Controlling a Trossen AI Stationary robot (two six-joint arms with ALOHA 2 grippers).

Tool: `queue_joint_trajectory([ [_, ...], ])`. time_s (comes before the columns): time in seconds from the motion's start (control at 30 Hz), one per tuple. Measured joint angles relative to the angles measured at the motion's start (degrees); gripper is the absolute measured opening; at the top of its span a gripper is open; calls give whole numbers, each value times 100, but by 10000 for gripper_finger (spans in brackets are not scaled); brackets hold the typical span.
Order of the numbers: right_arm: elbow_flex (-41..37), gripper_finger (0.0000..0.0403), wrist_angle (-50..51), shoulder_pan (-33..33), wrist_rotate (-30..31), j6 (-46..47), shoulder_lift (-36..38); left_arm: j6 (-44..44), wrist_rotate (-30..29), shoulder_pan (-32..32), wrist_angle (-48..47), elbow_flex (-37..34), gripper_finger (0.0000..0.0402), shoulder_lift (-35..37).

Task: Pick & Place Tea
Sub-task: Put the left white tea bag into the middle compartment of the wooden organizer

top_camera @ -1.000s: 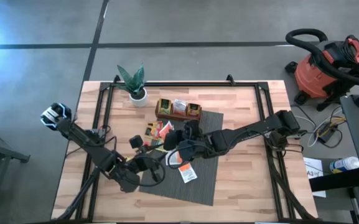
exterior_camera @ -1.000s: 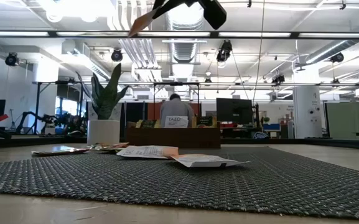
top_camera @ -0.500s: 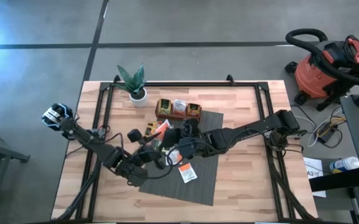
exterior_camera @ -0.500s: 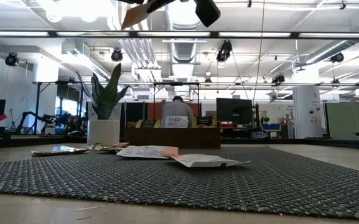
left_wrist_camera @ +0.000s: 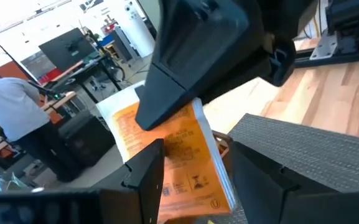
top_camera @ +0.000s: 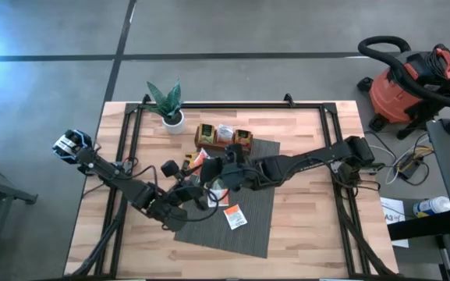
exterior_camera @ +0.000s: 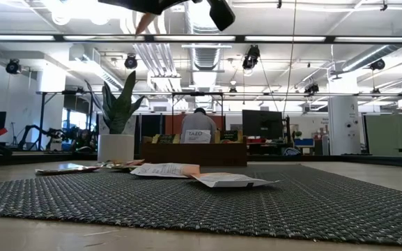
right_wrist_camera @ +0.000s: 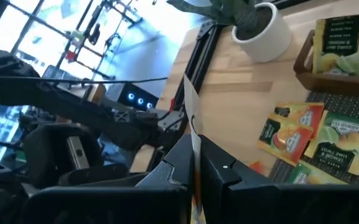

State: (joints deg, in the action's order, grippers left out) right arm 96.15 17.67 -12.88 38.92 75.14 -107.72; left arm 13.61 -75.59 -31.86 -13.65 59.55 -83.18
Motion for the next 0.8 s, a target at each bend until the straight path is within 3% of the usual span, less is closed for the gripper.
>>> queue_joint_trajectory([
  [0.6, 1, 11, 15, 5, -742, 120, 24, -44, -402, 15, -199, -67, 173, 0],
  [0.8, 1, 11, 201, 1, -767, 120, 28, -44, -398, 17, -200, -58, 138, 0],
])
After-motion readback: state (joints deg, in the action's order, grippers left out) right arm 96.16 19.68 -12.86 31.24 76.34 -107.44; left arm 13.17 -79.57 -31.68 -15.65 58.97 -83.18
